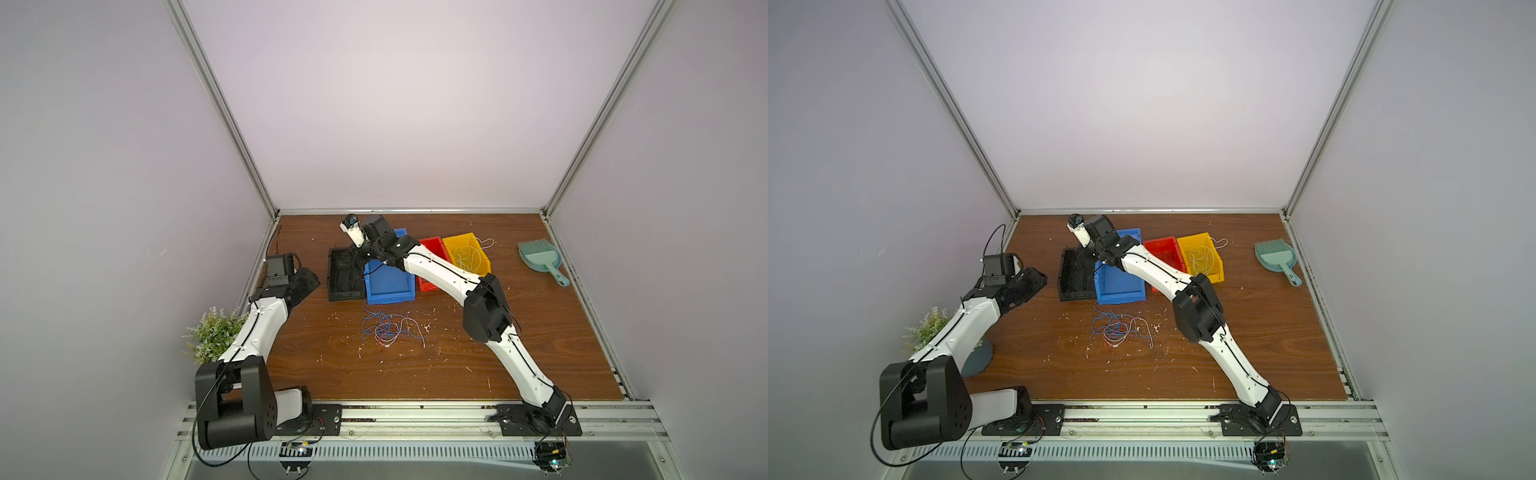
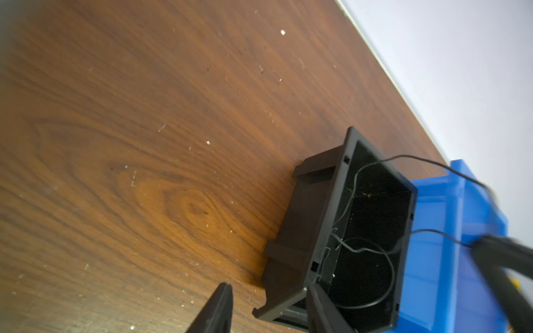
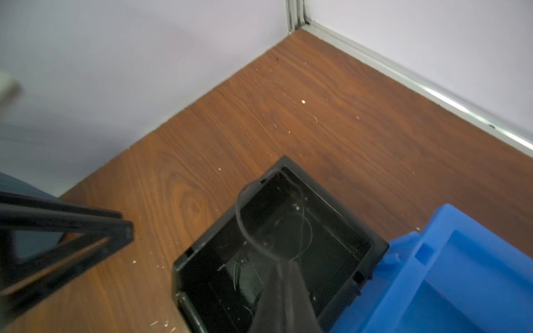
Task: Untangle and sort cables by color
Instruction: Place the cable in the bin.
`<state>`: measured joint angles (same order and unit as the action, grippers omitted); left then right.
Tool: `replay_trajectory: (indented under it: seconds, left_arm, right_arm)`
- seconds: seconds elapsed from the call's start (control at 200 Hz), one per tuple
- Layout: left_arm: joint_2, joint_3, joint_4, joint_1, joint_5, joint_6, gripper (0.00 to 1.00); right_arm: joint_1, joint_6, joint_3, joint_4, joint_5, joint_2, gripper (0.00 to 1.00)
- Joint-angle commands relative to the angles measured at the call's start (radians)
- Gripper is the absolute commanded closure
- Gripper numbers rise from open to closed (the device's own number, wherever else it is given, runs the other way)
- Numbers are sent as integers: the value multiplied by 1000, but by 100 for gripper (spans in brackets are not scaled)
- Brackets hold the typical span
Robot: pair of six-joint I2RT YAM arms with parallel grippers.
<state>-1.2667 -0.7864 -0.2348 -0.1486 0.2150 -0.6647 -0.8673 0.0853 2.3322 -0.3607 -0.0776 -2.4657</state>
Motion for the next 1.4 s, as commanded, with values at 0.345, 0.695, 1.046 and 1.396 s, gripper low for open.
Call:
replay_trajectory:
  seconds: [0.345, 0.695, 1.046, 1.396]
  left_arm:
    - [82, -8, -57, 60, -36, 33, 54]
    - [89, -13, -36, 83, 7, 25, 54]
    - [75, -36, 29, 84, 148, -89, 49]
    - [-99, -93, 163, 84, 225, -223, 59]
  right_arm:
    - [-55, 44, 121, -162, 98, 92, 64]
    - [-42, 40, -138, -106, 119, 256, 54]
    - [-39, 32, 79, -118, 49, 17, 51]
    - [-39, -45, -199, 83, -32, 146, 41]
